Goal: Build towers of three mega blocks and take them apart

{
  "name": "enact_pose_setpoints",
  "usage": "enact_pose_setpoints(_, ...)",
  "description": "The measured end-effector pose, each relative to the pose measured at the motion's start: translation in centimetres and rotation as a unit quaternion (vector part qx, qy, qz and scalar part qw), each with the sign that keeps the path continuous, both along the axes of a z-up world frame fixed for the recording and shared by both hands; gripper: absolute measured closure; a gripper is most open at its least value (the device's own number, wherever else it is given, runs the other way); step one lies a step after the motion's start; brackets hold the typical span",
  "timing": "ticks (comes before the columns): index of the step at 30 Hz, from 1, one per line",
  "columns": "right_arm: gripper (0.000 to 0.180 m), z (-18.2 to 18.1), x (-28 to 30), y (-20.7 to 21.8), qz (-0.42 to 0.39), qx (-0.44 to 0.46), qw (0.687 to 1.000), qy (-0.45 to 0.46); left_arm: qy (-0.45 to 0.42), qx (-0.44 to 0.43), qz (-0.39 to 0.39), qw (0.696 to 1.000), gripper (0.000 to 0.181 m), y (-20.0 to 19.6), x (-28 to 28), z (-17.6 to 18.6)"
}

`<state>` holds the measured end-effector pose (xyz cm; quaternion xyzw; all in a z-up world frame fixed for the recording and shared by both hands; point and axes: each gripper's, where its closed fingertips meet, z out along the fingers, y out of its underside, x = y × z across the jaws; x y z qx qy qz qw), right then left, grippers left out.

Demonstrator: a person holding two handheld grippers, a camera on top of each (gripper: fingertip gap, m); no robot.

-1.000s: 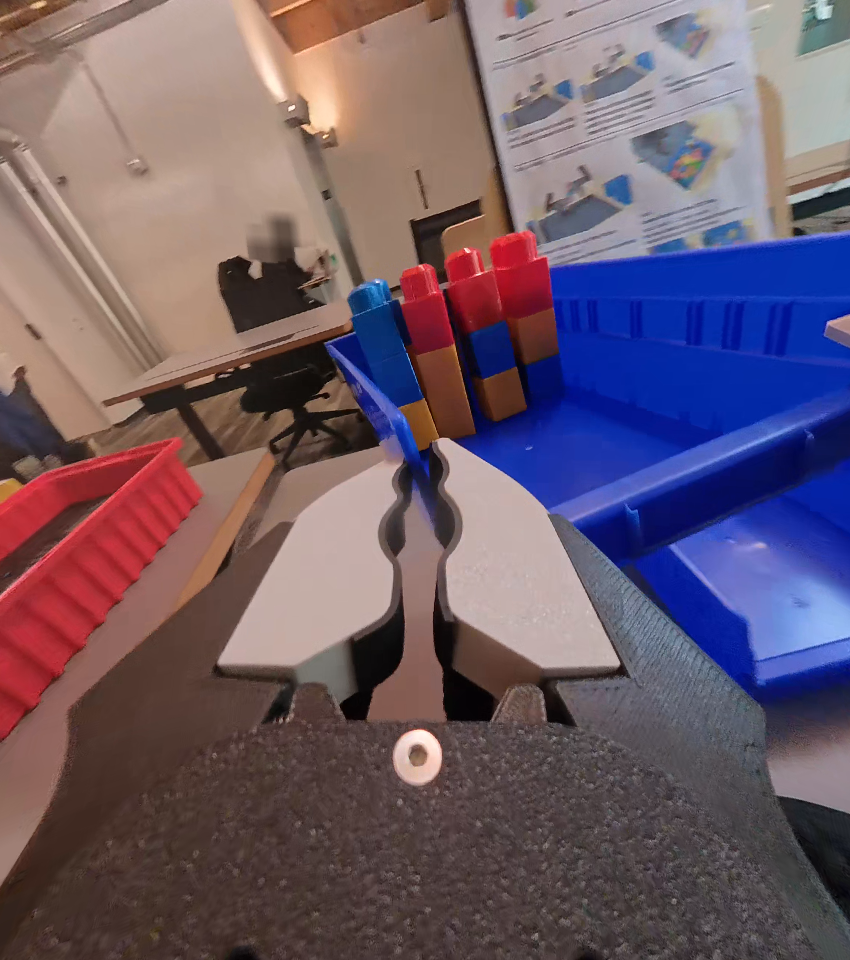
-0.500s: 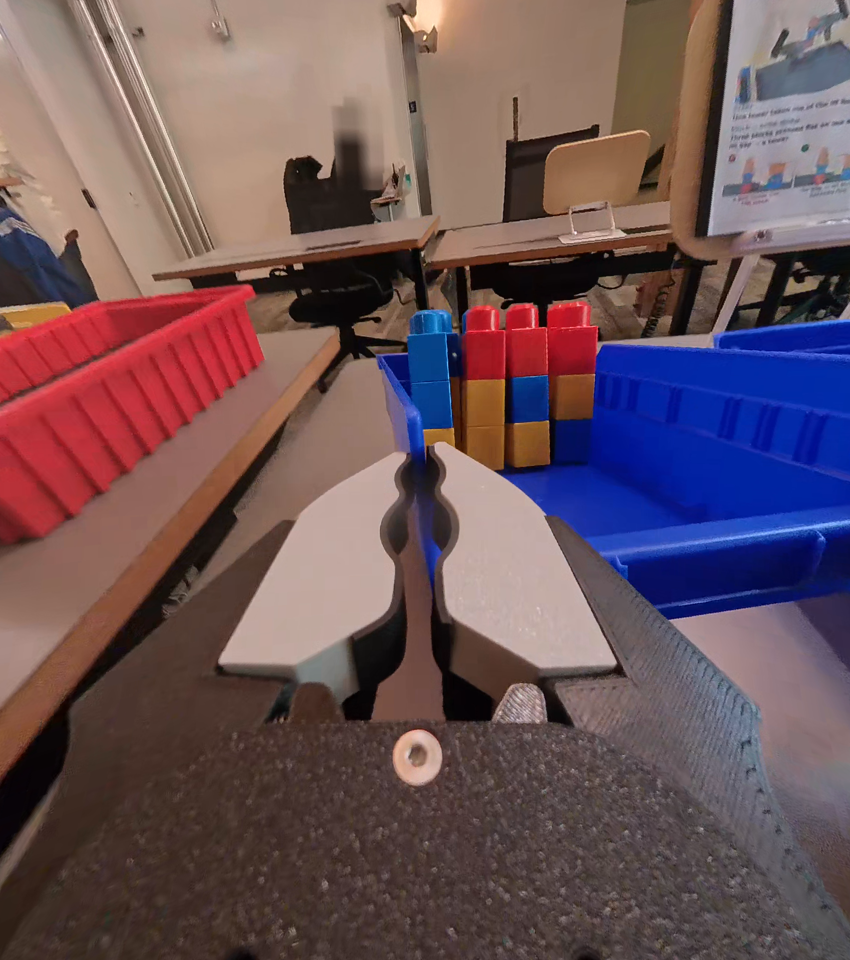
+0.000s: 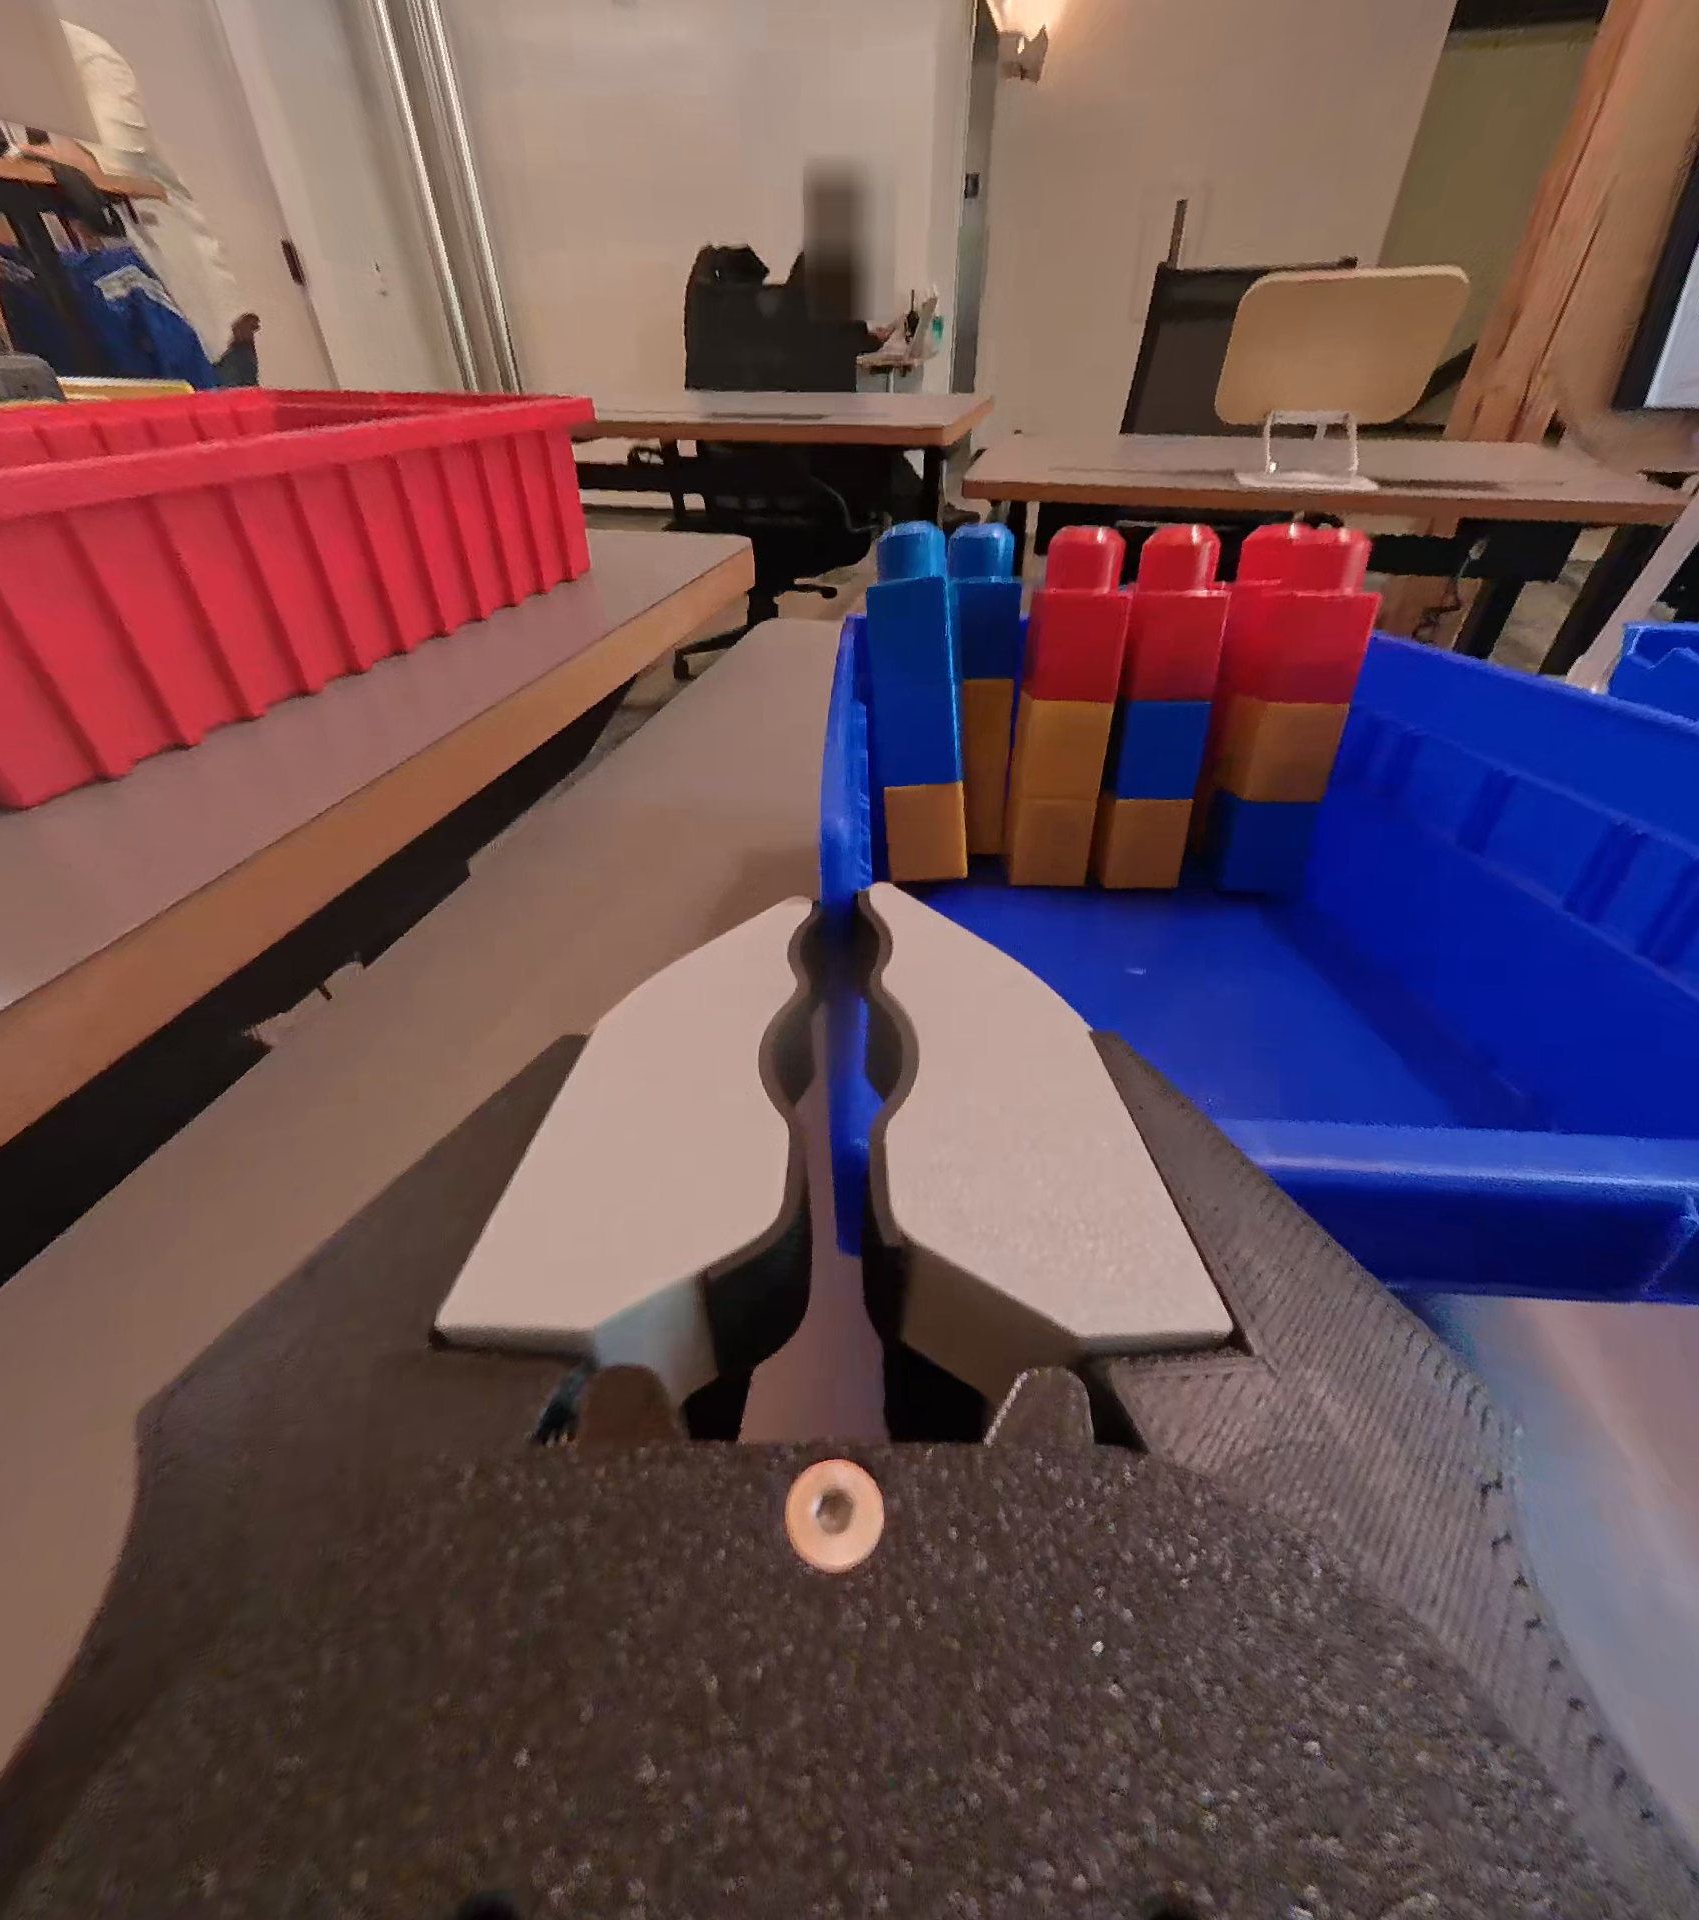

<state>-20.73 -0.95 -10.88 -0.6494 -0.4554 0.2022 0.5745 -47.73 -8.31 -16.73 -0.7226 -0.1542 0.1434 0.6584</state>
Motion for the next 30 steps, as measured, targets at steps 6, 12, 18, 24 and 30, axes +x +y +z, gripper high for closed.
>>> enact_pose_setpoints(6,0.109,-2.2,15.4,7.7,-0.182,-0.061,0.980,-0.046,-0.009,-0.078,-0.013,0.997,0.176,1.4,0.4,-3.7)
enact_pose_setpoints(12,0.101,-11.2,18.1,9.3,-0.183,-0.200,0.960,-0.073,0.055,-0.114,-0.041,0.991,0.173,2.6,2.1,-4.1)
enact_pose_setpoints(18,0.172,-13.2,21.5,10.3,-0.221,-0.213,0.942,-0.136,0.093,-0.137,-0.134,0.977,0.167,4.2,4.9,-5.9)
enact_pose_setpoints(24,0.174,-13.2,29.5,10.0,-0.263,-0.270,0.922,-0.085,0.079,-0.136,-0.144,0.977,0.166,4.1,5.0,-6.1)
enact_pose_setpoints(30,0.173,-13.2,42.0,11.7,-0.395,-0.268,0.879,-0.015,0.085,-0.137,-0.141,0.977,0.166,4.2,5.0,-6.2)
